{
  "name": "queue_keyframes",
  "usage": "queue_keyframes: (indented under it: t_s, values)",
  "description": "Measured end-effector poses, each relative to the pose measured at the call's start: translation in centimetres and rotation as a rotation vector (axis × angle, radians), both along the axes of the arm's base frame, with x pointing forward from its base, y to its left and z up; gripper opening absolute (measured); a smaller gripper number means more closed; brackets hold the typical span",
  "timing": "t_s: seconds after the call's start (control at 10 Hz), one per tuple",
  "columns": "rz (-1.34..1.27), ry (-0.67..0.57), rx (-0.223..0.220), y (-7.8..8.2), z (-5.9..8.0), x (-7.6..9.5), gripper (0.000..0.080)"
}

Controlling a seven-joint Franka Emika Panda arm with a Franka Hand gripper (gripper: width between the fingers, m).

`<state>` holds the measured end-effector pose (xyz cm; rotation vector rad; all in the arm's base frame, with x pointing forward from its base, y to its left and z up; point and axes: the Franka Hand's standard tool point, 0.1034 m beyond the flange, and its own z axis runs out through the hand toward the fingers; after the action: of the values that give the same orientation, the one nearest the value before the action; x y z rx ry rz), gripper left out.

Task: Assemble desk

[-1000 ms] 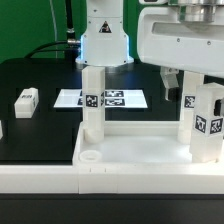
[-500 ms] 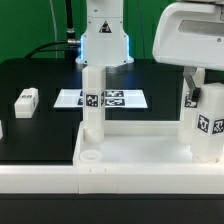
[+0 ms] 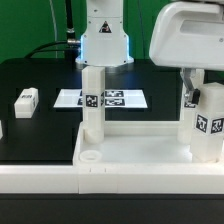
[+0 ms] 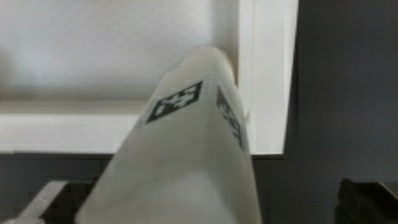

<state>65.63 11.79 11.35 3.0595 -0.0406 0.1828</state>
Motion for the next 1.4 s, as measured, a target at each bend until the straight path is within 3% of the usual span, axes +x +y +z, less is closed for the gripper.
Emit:
queue_keyframes:
  t_s: [0.3,0.8,0.9,1.0,1.1,1.2,1.4]
  values:
    - [0.192,-0.004,-0.012,-1.6,1.1,-1.2,0.0649]
    - [0.164,-0.004,-0.014,-1.7,0.8,-1.1,0.0649]
    - [0.121,-0.007,-0.008,-1.7,0.8,-1.1,0.0561]
    - [0.023,-0.014,0.006,-1.7,0.8,-1.2,0.0424]
    - [-0.038,-0.019,0.014,-1.6,0.8,-1.2,0.0424]
    - [-0.077,-0.018,0.019,-1.5,0.9,-1.2,0.0306]
    - [-0.222,-0.026,0.037,-1.4,0.9,-1.3,0.0306]
